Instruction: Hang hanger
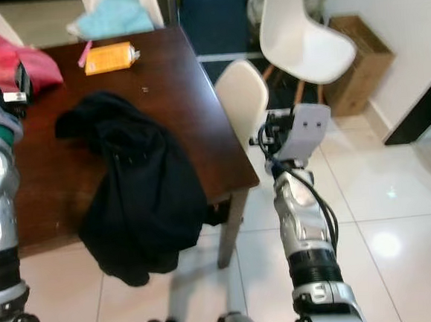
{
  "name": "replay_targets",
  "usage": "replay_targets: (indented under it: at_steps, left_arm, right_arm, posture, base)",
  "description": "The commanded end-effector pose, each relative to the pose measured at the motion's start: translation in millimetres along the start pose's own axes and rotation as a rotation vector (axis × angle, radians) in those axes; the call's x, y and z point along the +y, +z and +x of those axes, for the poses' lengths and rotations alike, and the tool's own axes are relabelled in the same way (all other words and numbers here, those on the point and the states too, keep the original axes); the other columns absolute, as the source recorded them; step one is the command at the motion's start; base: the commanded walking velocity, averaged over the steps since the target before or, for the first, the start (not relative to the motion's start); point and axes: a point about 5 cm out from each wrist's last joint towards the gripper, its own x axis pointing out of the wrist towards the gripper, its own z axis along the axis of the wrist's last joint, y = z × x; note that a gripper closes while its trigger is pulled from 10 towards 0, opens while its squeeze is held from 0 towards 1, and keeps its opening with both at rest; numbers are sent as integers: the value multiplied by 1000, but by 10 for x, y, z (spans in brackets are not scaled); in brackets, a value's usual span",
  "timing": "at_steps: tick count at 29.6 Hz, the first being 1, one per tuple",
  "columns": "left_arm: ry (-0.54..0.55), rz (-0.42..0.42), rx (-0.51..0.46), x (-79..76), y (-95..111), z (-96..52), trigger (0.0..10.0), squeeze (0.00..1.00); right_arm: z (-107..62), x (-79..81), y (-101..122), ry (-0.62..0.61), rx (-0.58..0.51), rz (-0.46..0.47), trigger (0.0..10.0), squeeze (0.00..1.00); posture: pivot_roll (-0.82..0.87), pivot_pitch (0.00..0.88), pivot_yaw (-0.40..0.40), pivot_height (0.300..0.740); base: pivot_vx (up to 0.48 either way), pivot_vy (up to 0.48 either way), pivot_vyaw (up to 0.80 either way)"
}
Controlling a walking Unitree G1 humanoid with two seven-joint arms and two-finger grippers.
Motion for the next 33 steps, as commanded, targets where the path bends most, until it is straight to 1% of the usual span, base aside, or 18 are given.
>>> replay_targets:
  at_steps: [1,19,26,33]
  left_arm:
    - [7,2,10,35,-37,-3,10000,0]
    - [7,4,8,40,-49,1,10000,0]
    - [-4,7,12,18,-60,4,10000,0]
    - [-12,6,17,-4,-66,7,10000,0]
  right_arm:
    - [-33,5,-38,-3,19,12,10000,0]
    - [-26,22,-31,4,28,-12,10000,0]
    - [-26,11,-11,2,21,-51,10000,0]
    - [-34,-14,-2,4,18,-68,10000,0]
  posture:
    - [9,57,13,740]
    - [9,51,13,740]
    - [5,46,17,740]
    - [1,41,19,740]
  base:
    - [-435,0,0]
    - [-440,0,0]
    - [0,0,0]
    - [0,0,0]
